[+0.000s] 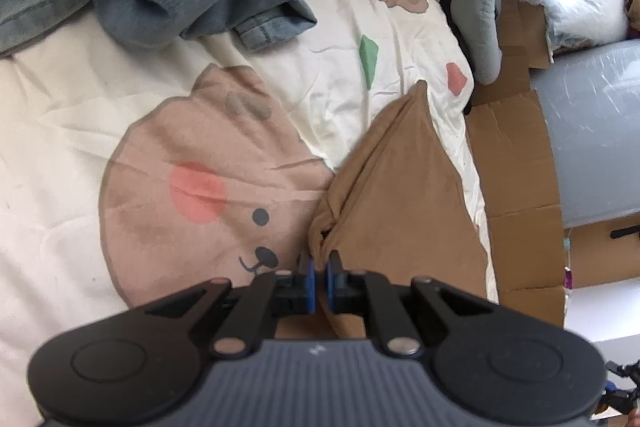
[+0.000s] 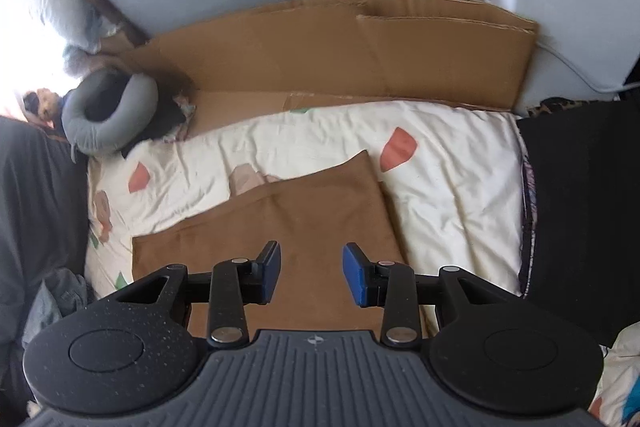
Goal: Fold clothes
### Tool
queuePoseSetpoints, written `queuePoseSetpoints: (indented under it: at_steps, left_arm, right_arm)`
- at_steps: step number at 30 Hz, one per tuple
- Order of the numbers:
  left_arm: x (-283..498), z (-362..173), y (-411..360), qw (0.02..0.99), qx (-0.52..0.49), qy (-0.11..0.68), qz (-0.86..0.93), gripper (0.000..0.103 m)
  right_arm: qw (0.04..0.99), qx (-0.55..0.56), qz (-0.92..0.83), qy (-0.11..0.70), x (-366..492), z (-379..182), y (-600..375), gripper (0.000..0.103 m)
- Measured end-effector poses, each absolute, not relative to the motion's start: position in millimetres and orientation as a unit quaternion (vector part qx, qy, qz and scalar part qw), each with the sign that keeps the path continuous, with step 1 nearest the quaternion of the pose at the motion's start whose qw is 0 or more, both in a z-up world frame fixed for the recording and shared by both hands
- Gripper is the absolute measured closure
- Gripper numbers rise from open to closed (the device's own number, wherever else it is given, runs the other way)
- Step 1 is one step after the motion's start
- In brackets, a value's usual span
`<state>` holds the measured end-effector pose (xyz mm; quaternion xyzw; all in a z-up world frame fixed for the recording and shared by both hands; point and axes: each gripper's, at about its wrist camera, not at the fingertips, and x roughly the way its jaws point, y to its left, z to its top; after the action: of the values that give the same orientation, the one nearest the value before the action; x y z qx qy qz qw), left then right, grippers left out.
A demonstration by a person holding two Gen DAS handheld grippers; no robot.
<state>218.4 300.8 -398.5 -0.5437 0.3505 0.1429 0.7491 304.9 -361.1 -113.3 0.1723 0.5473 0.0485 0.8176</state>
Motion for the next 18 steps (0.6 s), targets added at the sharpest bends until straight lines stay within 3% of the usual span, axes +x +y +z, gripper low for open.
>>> queuePoseSetpoints:
  at_steps: [7, 18]
  left_arm:
    - [220, -399, 304, 0.748, -0.554, 0.341, 0.134, 0.097]
    - [216, -396, 307, 0.760, -0.538, 0.347, 0.107, 0.097]
  right_arm:
    - [0.823, 0.142, 0.072, 0.546, 312, -113, -300, 0.061]
    - [0.806, 0.215, 0.084, 0.544, 287, -221, -245, 0.061]
